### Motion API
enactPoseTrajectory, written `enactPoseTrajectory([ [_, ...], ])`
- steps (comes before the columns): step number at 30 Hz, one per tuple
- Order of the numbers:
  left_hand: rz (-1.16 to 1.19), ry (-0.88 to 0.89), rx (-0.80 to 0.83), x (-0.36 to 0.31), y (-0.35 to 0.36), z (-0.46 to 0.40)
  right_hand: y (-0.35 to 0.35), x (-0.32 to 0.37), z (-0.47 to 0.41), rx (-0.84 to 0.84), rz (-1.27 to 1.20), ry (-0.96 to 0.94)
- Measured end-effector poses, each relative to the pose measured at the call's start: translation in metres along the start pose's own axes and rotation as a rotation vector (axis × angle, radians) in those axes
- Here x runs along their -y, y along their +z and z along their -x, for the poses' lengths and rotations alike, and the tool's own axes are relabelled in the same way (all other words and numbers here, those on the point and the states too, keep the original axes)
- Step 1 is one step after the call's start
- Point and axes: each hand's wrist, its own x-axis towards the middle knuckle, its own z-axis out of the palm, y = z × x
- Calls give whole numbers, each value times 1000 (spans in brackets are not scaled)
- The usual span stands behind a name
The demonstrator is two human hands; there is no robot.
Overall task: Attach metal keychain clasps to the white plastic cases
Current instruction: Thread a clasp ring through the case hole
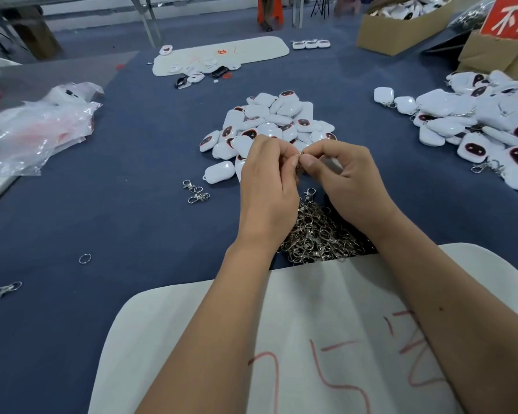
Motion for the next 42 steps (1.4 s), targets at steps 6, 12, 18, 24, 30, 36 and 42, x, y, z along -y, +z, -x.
enactPoseTrajectory([
  [6,-14,11,12,-1,-1,2,-1,-4,0,-19,-69,19],
  [12,-58,36,67,2,-5,1,-3,-7,-1,-1,46,-43],
  [18,-54,15,89,4,-4,2,-6,-8,-2,-29,225,-179],
  [24,12,-11,53,1,2,2,0,-5,2,-68,-114,47],
  [30,-4,4,37,-2,-1,1,3,1,2,-35,-219,125],
  [36,-50,14,74,0,-1,2,1,-5,-3,-109,-389,288],
  [42,-105,24,165,3,1,3,2,-8,-8,-226,-783,368],
])
